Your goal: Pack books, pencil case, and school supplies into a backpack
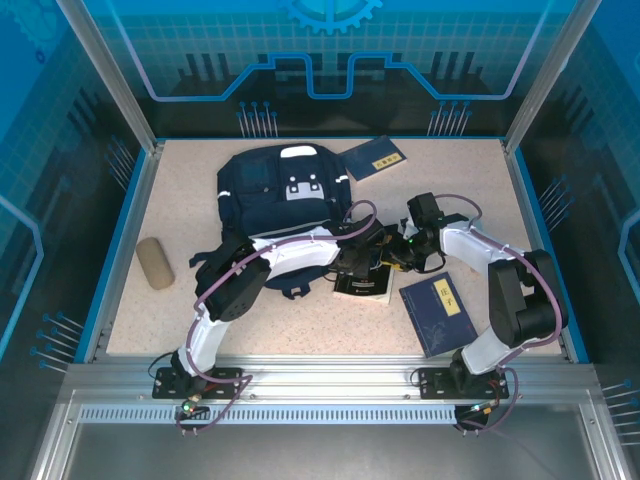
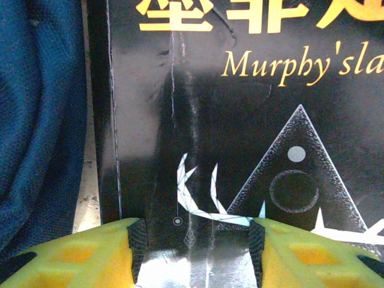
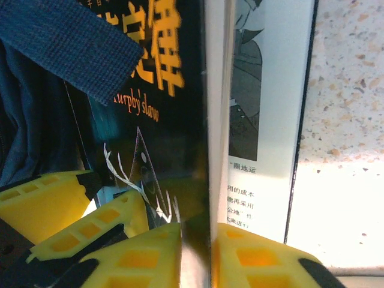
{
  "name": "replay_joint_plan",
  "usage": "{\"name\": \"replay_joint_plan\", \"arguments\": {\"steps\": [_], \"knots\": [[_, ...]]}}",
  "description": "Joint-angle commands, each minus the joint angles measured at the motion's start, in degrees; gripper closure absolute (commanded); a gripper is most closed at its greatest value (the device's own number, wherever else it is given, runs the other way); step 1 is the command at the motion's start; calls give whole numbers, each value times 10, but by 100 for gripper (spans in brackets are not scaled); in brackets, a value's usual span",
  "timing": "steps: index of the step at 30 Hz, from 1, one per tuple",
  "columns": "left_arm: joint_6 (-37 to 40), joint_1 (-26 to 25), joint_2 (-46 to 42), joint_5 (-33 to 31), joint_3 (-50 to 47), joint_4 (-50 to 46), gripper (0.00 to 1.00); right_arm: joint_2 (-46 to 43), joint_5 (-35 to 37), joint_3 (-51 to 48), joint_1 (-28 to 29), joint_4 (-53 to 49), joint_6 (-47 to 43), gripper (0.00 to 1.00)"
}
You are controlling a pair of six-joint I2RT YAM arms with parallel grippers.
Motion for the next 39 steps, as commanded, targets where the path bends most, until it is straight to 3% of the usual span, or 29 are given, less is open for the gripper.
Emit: {"name": "replay_joint_plan", "arguments": {"steps": [1,4,8,17,25,32,39], "knots": [[24,-4,-2,52,-19,-21,47,-2,-6,-1,3,-3,-4,89],[51,0,-51,52,-9,-28,41,-25,43,2,0,-9,-25,100],[64,25,-115,81,-9,-15,32,-67,54,5,-13,5,-53,100],[41,117,-251,155,-88,63,17,-159,0,60,-28,31,-113,100],[-17,189,-384,195,-215,184,4,-178,-131,140,-27,40,-140,100],[-63,247,-460,249,-305,265,2,-159,-234,207,10,53,-153,100],[-143,300,-511,357,-365,369,1,-78,-305,279,74,48,-155,100]]}}
